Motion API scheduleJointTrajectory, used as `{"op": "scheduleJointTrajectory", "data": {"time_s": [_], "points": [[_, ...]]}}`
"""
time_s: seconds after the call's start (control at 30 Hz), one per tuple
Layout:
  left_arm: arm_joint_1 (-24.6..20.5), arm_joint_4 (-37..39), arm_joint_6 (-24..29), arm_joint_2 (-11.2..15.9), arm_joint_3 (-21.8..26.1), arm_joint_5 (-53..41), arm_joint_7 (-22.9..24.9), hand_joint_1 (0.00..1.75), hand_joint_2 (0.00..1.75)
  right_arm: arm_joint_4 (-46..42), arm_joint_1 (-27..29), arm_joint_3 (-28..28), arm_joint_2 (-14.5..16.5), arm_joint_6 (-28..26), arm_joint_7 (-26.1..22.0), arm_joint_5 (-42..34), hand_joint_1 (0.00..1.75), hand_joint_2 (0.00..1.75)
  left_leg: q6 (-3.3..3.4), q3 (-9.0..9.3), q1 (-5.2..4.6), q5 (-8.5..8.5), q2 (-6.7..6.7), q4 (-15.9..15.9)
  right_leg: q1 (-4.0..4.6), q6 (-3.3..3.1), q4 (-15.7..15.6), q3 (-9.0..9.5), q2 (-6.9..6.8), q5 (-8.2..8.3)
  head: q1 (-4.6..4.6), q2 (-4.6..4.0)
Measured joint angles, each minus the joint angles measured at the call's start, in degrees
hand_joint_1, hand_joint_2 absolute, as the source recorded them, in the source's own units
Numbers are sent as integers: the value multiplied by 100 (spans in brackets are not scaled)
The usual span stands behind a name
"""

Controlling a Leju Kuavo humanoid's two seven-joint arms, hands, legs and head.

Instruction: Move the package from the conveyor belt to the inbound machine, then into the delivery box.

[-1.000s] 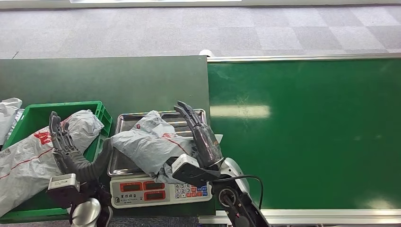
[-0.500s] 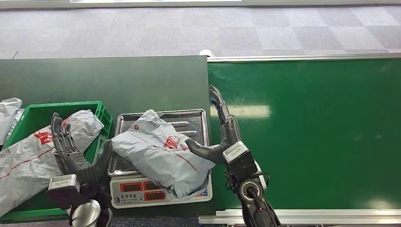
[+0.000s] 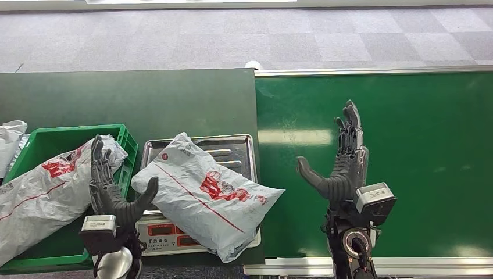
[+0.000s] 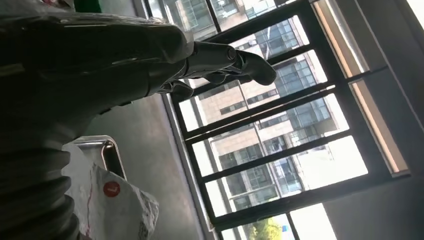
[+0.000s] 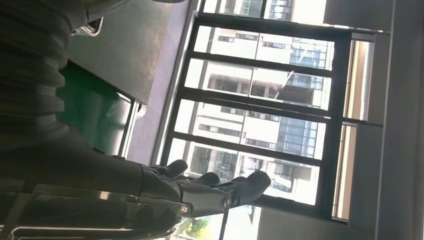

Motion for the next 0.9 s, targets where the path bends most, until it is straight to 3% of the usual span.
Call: {"op": "scheduleJointTrajectory", "data": {"time_s": [0.17, 0.3, 0.53, 0.9], "points": [[-377, 496, 212, 47, -728, -2321, 1303, 0, 175, -194, 170, -123, 3, 83, -15, 18, 0, 175, 0, 1, -1, 0, 3, 0, -1, 0, 0, 4, 1, 2, 1, 0], [-708, 934, 293, 44, -1174, -3363, 1959, 0, 175, -245, 232, -154, 25, 179, -18, 50, 0, 175, 0, 2, -1, 0, 4, 1, -1, 0, 0, 3, 1, 3, -1, 0], [-926, 1329, -160, 8, -1641, -4281, 2619, 0, 175, -242, 235, -187, 95, 431, -54, 114, 0, 175, 0, 1, 0, 0, 4, 1, 0, 0, 1, 3, 1, 2, -1, 0], [-940, 1554, -531, -38, -1738, -4297, 2880, 0, 175, -242, 234, -213, 148, 523, -72, 133, 0, 175, 0, 1, -1, 0, 1, 1, 0, 1, 0, 5, 1, 2, -1, 0]]}}
